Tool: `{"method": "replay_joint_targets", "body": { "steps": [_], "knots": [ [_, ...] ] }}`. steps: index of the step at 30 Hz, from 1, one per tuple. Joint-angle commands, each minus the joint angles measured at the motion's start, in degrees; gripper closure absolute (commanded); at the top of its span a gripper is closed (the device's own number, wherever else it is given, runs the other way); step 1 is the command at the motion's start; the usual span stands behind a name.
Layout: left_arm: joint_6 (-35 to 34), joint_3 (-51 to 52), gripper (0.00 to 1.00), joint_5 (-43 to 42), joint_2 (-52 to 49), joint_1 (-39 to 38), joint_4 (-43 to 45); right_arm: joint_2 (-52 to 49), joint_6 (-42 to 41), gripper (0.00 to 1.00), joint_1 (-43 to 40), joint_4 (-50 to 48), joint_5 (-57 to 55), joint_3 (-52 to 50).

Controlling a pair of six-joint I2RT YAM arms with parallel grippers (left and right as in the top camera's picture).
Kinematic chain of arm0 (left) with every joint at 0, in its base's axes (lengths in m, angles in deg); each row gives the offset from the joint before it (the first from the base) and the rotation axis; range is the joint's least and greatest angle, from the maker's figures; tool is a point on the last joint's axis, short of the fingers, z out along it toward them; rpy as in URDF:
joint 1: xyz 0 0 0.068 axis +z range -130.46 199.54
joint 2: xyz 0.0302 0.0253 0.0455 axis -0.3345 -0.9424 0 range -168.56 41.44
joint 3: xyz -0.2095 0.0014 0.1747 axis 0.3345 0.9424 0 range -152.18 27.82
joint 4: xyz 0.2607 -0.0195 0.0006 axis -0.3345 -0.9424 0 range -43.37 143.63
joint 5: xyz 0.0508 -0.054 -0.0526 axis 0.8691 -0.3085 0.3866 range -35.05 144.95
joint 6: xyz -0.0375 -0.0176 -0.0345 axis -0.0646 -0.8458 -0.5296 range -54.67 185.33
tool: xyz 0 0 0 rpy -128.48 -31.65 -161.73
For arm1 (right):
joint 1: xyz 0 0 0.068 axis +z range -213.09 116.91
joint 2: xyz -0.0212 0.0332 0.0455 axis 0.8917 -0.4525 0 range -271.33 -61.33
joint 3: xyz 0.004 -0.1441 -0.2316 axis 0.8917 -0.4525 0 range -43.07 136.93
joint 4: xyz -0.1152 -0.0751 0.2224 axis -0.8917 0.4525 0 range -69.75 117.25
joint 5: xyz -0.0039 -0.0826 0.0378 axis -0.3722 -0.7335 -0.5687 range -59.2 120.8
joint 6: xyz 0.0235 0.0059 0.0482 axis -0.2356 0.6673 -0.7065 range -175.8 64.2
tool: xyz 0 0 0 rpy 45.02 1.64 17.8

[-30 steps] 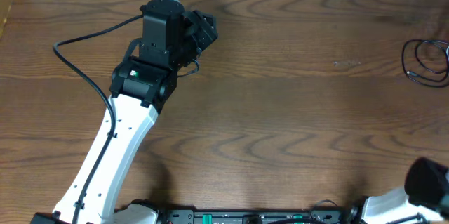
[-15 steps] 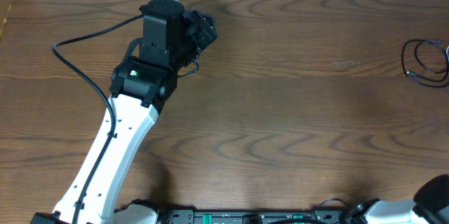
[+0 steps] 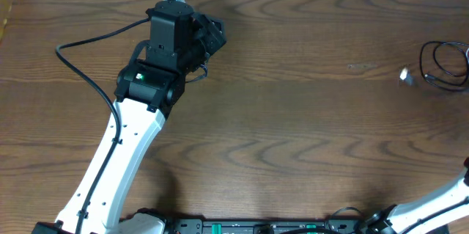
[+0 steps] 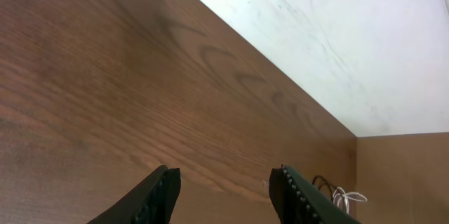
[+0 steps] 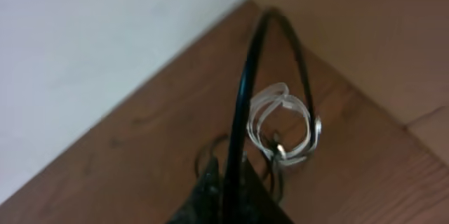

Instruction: Untangle cables

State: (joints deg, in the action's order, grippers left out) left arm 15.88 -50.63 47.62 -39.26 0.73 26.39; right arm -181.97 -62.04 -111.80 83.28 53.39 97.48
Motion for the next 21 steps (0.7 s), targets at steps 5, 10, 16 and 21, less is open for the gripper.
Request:
{"method": "replay_joint_targets", "body": {
  "steps": [5, 10, 16, 21],
  "knots": [
    [1.0, -0.5, 0.53, 0.6, -0.5, 0.2, -1.0, -4.2, -2.6, 0.63, -0.6, 4.6, -9.0, 0.3],
    [1.0, -0.5, 0.53, 0.6, -0.5, 0.2, -1.0, -2.8, -3.2, 0.09, -1.0, 5.2, -7.8, 0.3],
    [1.0, -0.1, 0.52, 0.6, -0.5, 0.2, -1.0, -0.7, -1.2, 0.03, 0.0, 7.1, 9.1, 0.3],
    [1.0, 1.1, 0.44, 4.6, -0.6, 0.2, -1.7, 1.3, 6.2, 0.03, 4.8, 12.2, 18.4, 0.3]
  ]
}}
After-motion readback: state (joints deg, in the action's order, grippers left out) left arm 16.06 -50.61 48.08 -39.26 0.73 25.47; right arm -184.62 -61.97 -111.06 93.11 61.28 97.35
